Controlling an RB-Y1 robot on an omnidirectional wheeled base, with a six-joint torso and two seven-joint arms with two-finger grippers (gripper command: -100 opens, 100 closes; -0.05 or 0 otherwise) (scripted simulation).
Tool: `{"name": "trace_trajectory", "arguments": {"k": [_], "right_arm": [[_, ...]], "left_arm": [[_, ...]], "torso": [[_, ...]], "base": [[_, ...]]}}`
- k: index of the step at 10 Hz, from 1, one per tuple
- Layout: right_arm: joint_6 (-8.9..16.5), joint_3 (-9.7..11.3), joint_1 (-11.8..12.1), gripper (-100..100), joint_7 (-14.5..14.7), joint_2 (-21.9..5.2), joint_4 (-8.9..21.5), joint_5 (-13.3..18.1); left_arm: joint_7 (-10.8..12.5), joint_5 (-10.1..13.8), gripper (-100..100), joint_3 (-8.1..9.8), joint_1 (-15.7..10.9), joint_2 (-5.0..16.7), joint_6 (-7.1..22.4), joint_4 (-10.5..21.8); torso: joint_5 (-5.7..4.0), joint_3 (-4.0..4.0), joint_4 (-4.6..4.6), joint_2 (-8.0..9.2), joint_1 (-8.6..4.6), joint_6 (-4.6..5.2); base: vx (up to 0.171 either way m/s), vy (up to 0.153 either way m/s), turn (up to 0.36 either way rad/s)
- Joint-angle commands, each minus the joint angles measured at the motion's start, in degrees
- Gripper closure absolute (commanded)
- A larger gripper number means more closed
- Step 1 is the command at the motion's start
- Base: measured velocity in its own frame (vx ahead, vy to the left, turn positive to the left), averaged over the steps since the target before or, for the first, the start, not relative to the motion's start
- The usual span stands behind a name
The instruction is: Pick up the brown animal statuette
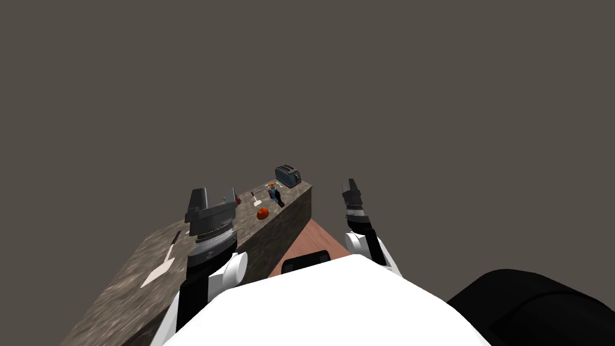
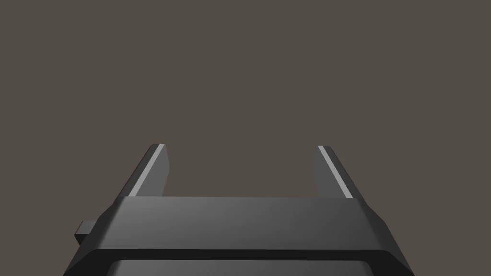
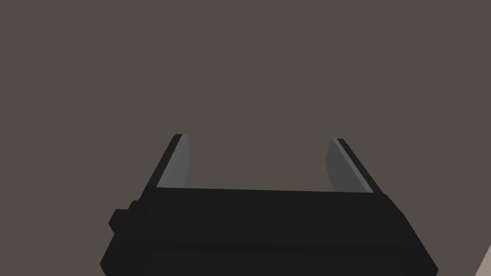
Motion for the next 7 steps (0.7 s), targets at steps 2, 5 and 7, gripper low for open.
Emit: {"name": "trace_trajectory", "arguments": {"k": [2, 5, 7], "right_arm": [[0.00, 0.00, 0.00, 0, 0.00, 0.00, 0.00, 0.00], [0.00, 0.01, 0.00, 0, 0.00, 0.01, 0.00, 0.00], [0.00, 0.01, 0.00, 0, 0.00, 0.01, 0.00, 0.00]], "left_arm": [[0.02, 1.13, -100, -0.08, -0.71, 3.89, 0.59, 1.41], [0.04, 3.75, -100, -0.37, -2.39, 8.28, 2.02, 4.59], [0.08, 6.18, -100, -0.68, -3.94, 10.38, 3.36, 7.42]], "torso": [[-0.01, 0.00, 0.00, 0.01, -0.06, 0.00], [-0.08, 0.06, 0.02, 0.11, -0.37, 0.00], [-0.10, 0.08, 0.03, 0.14, -0.49, 0.00]], "base": [[-0.010, -0.039, 0.039], [-0.032, -0.100, 0.069], [-0.039, -0.149, 0.093]]}}
